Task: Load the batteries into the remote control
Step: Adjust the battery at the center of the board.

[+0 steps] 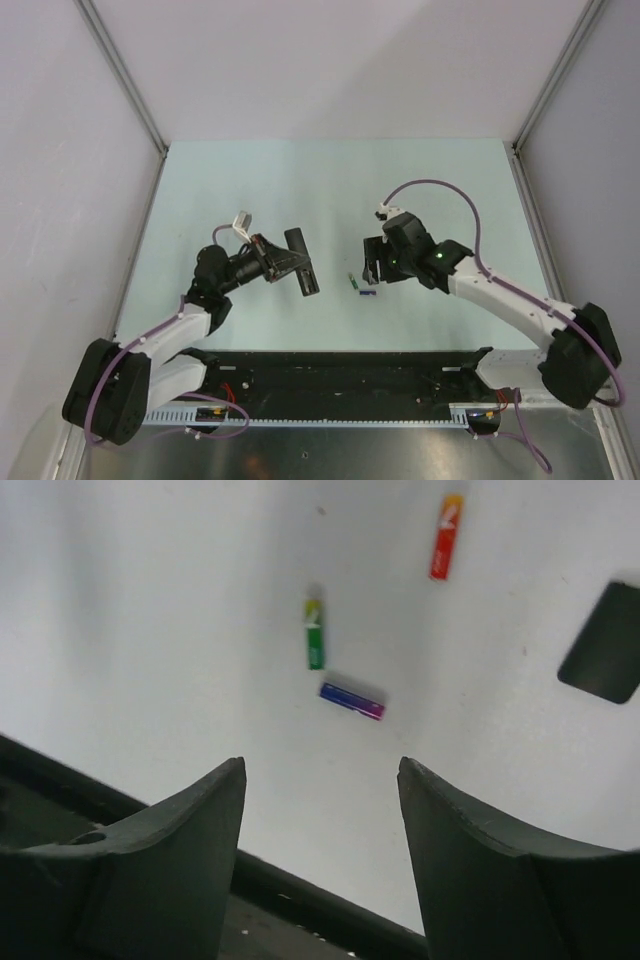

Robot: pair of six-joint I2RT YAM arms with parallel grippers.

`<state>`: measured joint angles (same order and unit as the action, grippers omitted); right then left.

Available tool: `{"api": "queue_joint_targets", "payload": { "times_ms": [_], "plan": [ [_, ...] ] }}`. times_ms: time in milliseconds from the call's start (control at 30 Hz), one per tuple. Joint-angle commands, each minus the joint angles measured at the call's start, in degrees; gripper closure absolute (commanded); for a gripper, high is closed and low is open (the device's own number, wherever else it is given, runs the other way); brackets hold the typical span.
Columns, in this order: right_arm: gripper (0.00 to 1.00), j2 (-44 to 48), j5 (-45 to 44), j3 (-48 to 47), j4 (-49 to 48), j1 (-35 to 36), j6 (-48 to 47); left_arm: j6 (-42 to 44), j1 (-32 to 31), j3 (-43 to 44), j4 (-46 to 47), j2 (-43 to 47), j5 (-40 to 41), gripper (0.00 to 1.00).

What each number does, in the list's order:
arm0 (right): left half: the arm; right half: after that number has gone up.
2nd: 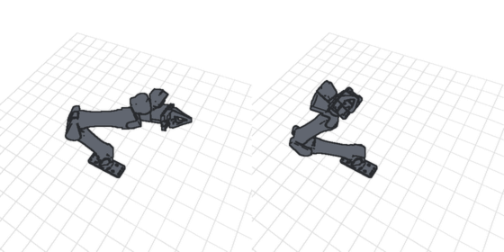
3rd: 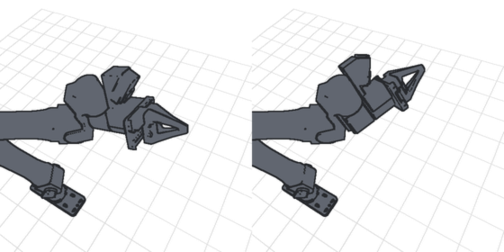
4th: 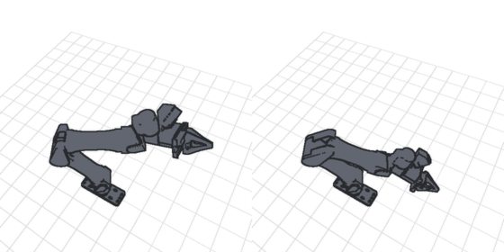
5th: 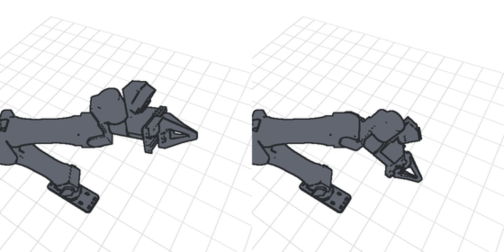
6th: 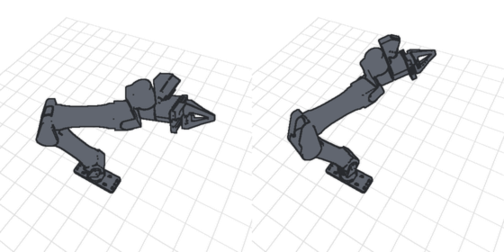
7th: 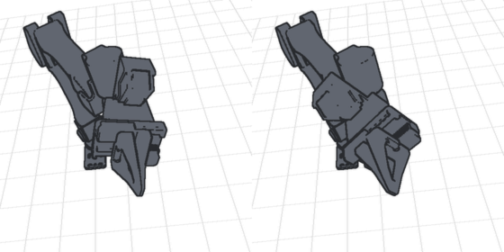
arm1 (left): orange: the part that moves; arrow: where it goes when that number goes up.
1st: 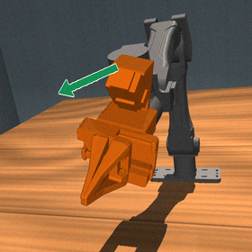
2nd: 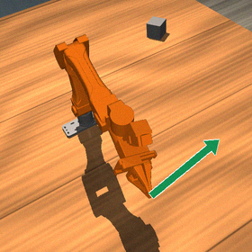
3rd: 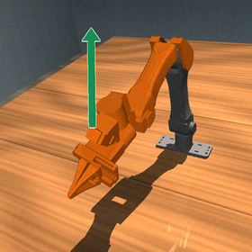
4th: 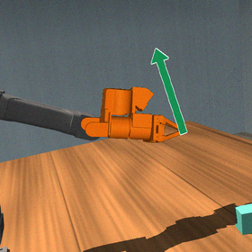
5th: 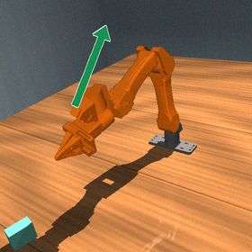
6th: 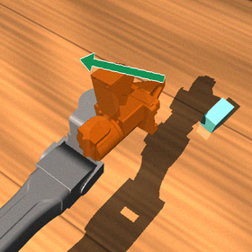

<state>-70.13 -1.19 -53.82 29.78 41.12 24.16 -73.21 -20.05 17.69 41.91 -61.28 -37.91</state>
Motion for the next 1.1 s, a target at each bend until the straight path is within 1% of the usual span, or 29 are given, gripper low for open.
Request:
{"api": "queue_joint_targets", "payload": {
  "times_ms": [0,100,167,233,267,300,333,367,433,467,500,600,667,733,867,1000,1067],
  "plan": [
    [0.35,-4.5,-4.6,0.1,2.6,0.7,-3.4,3.4,0.4,-1.0,1.3,3.3,-1.8,1.00],
    [0.40,-5.8,-5.1,1.3,2.5,1.3,-1.0,4.1,0.4,-1.7,1.1,4.2,-1.6,1.00],
    [0.46,-6.2,-6.2,2.7,0.5,1.9,1.0,4.3,0.4,-2.0,1.0,4.2,-1.6,1.00],
    [0.49,-6.6,-8.2,3.3,-1.6,1.9,2.6,4.5,0.4,-2.1,1.0,4.2,-2.0,1.00],
    [0.53,-7.2,-8.9,3.5,-2.6,1.7,3.9,4.5,0.5,-2.2,0.9,4.3,-2.1,1.00],
    [0.55,-7.8,-9.3,3.5,-3.7,1.2,4.0,4.7,0.4,-2.2,0.9,4.5,-2.2,1.00],
    [0.57,-8.4,-9.1,3.5,-6.9,1.0,3.9,4.8,0.4,-2.3,0.9,5.1,-1.9,1.00],
    [0.59,-9.4,-8.9,3.3,-8.1,-0.2,3.7,4.9,0.4,-2.3,0.9,5.2,-1.8,1.00],
    [0.62,-12.8,-8.7,1.6,-10.3,-1.9,2.9,4.8,0.4,-2.2,0.8,5.6,-1.7,1.00],
    [0.65,-14.1,-8.8,0.9,-10.8,-2.7,2.6,4.7,0.4,-2.2,0.9,6.2,-1.8,1.00],
    [0.66,-16.6,-8.5,0.1,-11.3,-4.3,1.5,4.7,0.4,-2.2,0.9,6.5,-1.7,1.00],
    [0.66,-20.9,-8.6,-2.8,-12.6,-6.0,-0.4,4.5,0.5,-2.4,0.9,7.8,-1.0,1.00],
    [0.68,-22.4,-9.6,-4.9,-12.6,-6.5,-1.7,4.5,0.5,-2.4,0.8,8.3,-1.3,1.00],
    [0.70,-23.2,-9.6,-5.5,-13.3,-7.5,-1.7,4.8,0.5,-2.1,0.9,8.4,-1.9,1.00],
    [0.71,-21.8,-8.1,-5.8,-13.5,-7.9,-1.6,5.5,1.0,-1.3,0.8,8.1,-2.4,1.00],
    [0.69,-19.9,-6.7,-5.8,-11.9,-4.7,-4.4,6.2,1.3,-1.6,0.7,8.1,-1.6,1.00],
    [0.64,-19.6,-6.4,-5.8,-10.5,-1.2,-6.6,6.7,1.3,-1.8,0.7,8.2,-1.5,1.00]
  ]
}}
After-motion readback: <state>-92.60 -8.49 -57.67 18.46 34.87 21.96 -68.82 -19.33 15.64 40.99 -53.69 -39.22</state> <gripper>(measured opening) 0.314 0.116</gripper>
